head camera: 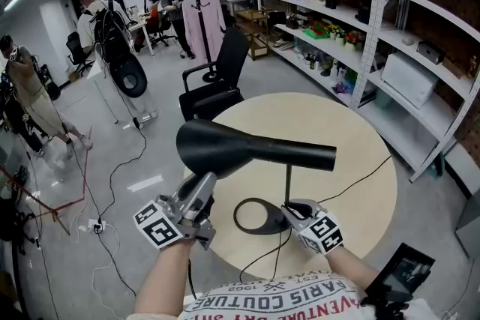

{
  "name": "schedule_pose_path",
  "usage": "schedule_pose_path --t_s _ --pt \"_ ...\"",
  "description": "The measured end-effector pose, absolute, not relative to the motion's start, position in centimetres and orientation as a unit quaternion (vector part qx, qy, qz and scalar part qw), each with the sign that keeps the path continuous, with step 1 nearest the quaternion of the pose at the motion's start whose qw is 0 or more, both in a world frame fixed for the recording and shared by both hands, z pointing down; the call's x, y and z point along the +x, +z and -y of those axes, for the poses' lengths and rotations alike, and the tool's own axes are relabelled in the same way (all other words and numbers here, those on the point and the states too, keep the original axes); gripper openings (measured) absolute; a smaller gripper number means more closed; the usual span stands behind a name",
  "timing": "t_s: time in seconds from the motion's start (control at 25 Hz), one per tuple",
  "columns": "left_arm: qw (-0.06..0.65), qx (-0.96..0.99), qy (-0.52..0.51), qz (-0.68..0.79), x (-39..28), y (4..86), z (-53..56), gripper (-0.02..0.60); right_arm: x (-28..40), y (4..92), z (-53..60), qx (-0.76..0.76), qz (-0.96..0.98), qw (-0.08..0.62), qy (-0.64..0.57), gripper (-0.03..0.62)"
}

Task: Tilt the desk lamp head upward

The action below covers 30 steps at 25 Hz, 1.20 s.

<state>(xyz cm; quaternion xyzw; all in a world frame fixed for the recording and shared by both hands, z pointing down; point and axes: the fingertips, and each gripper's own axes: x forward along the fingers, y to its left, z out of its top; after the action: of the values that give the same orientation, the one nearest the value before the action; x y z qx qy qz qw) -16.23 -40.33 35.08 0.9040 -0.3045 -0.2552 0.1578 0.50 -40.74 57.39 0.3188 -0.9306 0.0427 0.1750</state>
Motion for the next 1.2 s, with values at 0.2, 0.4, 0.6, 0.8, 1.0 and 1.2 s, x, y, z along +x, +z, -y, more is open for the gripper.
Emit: schedule_pose_path --t_s 0.2,0.4,0.6,0.8,1.0,1.2 --pt "0.133 0.911 -0.237 0.309 -16.3 33.6 40.3 0.063 0.7 57.2 40.8 0.320 0.931 0.173 0.042 0.041" --pt "0.122 0.914 -0.227 0.315 -16.4 32.6 40.5 0.063 0.8 57.3 41.0 0.322 0.930 0.171 0.042 0.041" --pt "0.105 0.916 -0.216 0.320 -16.4 31.7 40.1 0.063 0.8 57.3 40.9 0.324 0.930 0.170 0.042 0.041" --pt "0.080 0.921 -0.198 0.325 -16.3 30.5 40.0 0.061 1.0 57.4 41.0 0.327 0.930 0.166 0.039 0.041" --pt "0.067 0.923 -0.183 0.330 -15.7 29.3 40.2 0.061 1.4 57.2 41.3 0.330 0.929 0.162 0.038 0.041" --pt "0.056 0.925 -0.173 0.335 -16.0 28.1 40.3 0.061 1.2 57.2 41.5 0.332 0.928 0.163 0.033 0.041"
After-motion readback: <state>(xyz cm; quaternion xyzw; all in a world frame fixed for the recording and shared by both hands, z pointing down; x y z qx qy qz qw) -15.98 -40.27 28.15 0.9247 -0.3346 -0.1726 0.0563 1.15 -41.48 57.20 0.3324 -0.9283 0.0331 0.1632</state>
